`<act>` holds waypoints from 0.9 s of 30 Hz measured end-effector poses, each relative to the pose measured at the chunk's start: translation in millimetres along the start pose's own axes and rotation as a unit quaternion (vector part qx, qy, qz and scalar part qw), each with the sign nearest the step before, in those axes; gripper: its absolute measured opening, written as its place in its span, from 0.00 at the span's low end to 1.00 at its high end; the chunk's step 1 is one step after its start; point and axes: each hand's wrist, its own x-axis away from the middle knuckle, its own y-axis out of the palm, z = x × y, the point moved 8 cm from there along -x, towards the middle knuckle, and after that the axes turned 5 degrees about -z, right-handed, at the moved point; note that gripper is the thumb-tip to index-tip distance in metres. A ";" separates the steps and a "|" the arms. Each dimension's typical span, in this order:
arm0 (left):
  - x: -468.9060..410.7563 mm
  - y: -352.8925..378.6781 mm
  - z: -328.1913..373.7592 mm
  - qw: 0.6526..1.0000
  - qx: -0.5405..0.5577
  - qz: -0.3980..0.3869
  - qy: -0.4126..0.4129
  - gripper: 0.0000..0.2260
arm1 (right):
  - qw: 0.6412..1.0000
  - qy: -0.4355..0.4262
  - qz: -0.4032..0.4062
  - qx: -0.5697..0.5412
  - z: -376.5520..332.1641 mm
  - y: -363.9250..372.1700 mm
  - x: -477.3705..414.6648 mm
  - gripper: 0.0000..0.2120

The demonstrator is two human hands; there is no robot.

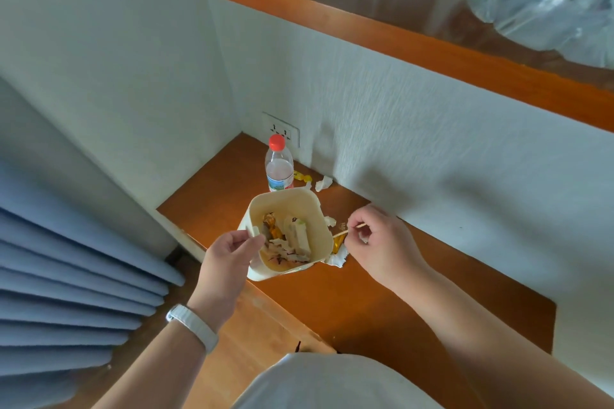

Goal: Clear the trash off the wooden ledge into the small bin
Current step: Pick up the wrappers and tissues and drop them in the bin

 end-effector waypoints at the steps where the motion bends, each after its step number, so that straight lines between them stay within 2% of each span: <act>1: -0.7 0.0 0.5 1.000 -0.004 0.001 0.001 0.07 | 1.000 -0.002 -0.016 0.013 0.7 6.3 -1.8 0.03; 7: -3.1 9.7 2.3 1.000 -0.012 -0.011 0.000 0.08 | 0.993 0.030 -0.113 0.023 12.7 53.4 -7.1 0.04; 13: -8.0 11.1 1.7 1.000 -0.011 -0.009 -0.008 0.07 | 0.994 0.038 -0.098 -0.017 29.3 52.8 -6.4 0.08; 18: -11.3 5.4 -0.8 1.000 -0.022 0.011 -0.015 0.07 | 0.988 0.129 -0.083 -0.021 90.6 64.8 -15.1 0.06; 20: -12.5 3.1 -4.1 0.999 -0.027 0.018 -0.026 0.08 | 0.978 0.174 -0.109 0.020 124.4 80.9 -17.3 0.10; 22: -12.6 2.8 -5.7 0.999 -0.026 0.020 -0.034 0.09 | 0.964 0.201 -0.158 0.068 152.1 97.1 -16.9 0.18; 25: -12.3 1.7 -4.7 0.999 -0.018 0.027 -0.042 0.09 | 0.952 0.181 -0.206 0.135 174.1 113.3 -16.2 0.26; 27: -11.3 0.9 -3.9 0.998 0.003 0.035 -0.046 0.08 | 0.947 0.164 -0.222 0.164 180.7 121.4 -16.0 0.26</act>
